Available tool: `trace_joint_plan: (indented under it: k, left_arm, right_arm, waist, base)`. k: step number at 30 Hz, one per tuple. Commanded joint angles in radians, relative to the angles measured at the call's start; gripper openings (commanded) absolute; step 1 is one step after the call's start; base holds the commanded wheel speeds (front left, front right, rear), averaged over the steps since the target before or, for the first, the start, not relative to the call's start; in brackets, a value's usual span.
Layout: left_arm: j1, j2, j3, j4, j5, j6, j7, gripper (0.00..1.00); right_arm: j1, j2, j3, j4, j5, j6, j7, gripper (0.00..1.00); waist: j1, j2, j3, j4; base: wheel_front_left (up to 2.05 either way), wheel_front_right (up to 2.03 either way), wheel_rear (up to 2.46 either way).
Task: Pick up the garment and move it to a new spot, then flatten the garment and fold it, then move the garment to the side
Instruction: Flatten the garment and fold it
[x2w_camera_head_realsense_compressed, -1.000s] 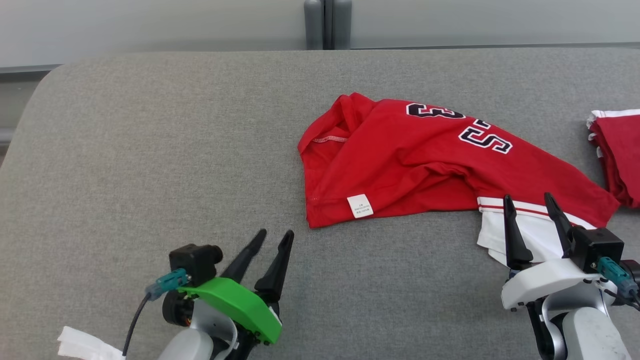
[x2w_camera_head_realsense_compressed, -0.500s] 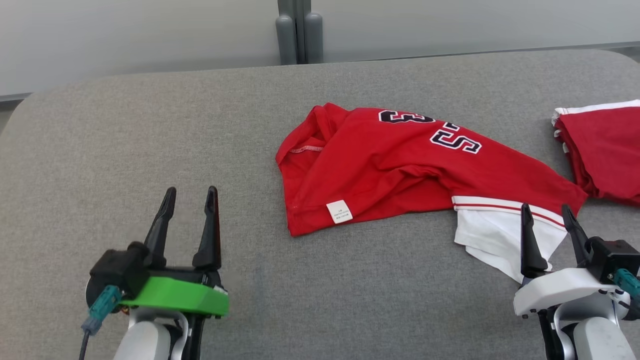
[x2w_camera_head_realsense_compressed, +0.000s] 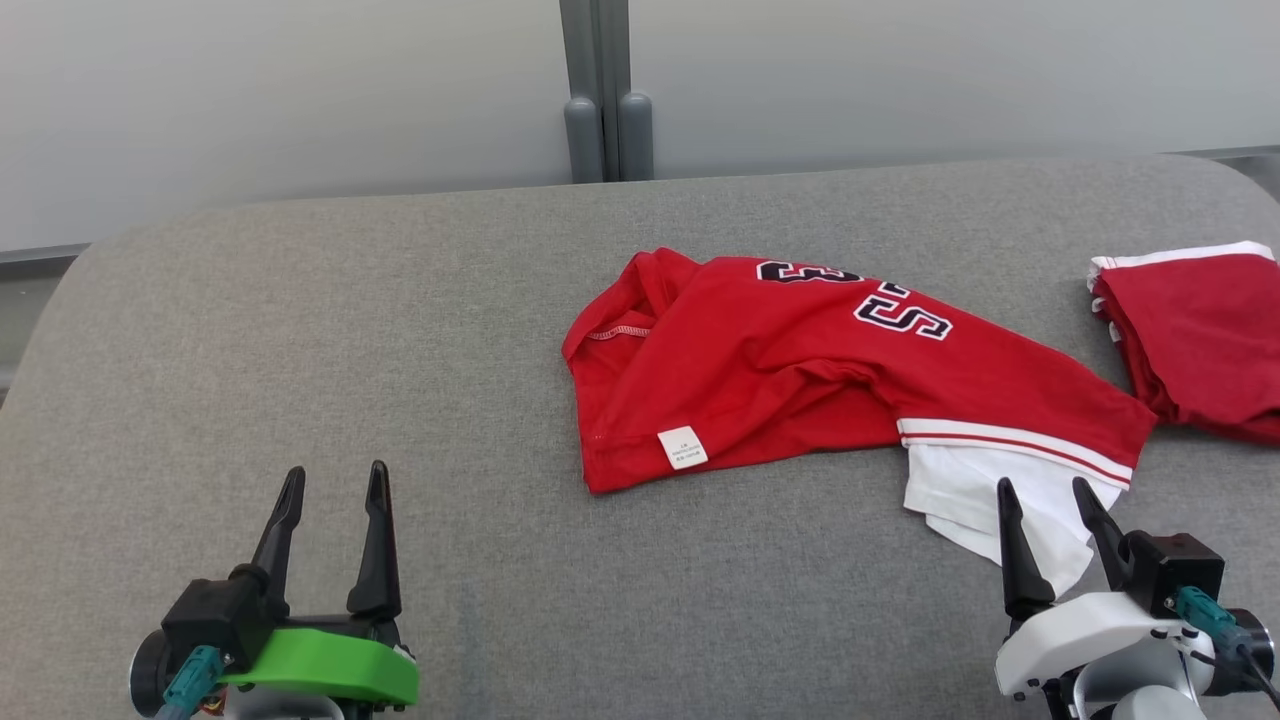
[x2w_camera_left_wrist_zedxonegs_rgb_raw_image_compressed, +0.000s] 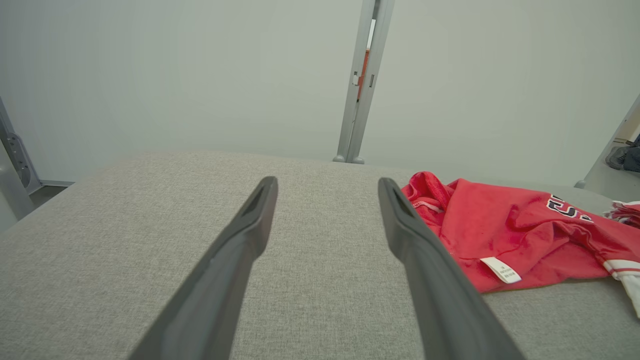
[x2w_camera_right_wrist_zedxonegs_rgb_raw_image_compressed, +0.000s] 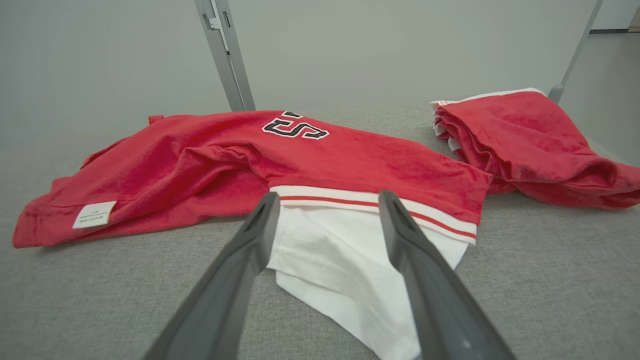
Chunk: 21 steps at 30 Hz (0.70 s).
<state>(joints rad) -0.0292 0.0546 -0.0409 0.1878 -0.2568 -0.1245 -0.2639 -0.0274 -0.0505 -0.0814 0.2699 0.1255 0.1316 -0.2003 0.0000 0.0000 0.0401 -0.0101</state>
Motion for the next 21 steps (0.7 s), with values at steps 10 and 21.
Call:
trace_joint_plan:
  k: [10,21]
  left_arm:
    - [0.017,-0.003,-0.005,0.007,-0.006,-0.008,0.0,1.0]
    - [-0.008,-0.003,-0.034,0.004,-0.038,-0.008,0.0,1.0]
  right_arm:
    - [0.023,-0.001,0.008,-0.004,0.008,-0.002,-0.008,1.0]
    - [0.01,-0.001,-0.005,-0.026,0.01,-0.002,-0.008,1.0]
  waist:
    - [0.0,0.0,-0.009,0.003]
    - [0.0,0.0,0.024,-0.006]
  base:
    - [0.0,0.0,0.0]
    - [0.0,0.0,0.0]
